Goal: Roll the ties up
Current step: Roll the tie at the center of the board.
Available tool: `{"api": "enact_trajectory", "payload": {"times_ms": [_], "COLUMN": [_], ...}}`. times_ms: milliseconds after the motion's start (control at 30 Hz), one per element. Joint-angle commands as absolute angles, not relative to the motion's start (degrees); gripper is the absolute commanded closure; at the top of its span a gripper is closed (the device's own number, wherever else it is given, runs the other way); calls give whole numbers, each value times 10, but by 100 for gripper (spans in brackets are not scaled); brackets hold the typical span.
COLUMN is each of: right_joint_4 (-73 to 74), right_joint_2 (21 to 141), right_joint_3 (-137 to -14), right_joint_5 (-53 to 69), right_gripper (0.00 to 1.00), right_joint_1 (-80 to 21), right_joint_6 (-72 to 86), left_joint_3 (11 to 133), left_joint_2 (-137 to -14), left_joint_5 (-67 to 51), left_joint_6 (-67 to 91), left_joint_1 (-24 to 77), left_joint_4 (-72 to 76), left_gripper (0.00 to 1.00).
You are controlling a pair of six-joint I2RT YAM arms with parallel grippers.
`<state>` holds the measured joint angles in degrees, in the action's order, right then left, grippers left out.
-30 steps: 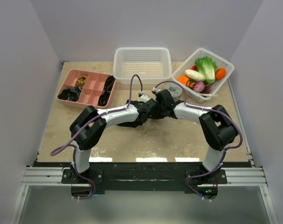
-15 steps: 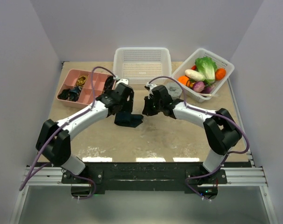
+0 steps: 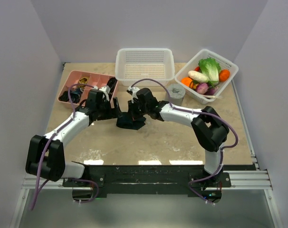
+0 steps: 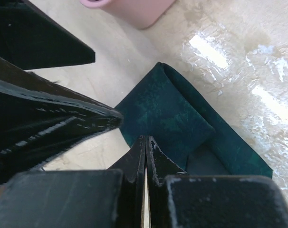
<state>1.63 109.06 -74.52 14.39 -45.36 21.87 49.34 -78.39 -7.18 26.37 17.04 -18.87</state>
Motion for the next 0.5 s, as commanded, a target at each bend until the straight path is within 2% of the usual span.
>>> {"api": "enact_trajectory", "payload": {"times_ms": [0,467], "right_joint_4": [-14,16], "right_joint_2": [1104,1112], "right_joint_3": [-772,-735], "right_joint_5": [156,116], "right_gripper": [100,100], "right_joint_1": [-456,-456], "right_joint_6": [222,214], "left_joint_3": [458,388], "left_joint_2": [-761,-798], "left_joint_5": [-175,-221], "left_joint_6": [273,279], "left_joint_1": [133,116], "left_joint_4": [-129,-27], "left_gripper": [12,11]}}
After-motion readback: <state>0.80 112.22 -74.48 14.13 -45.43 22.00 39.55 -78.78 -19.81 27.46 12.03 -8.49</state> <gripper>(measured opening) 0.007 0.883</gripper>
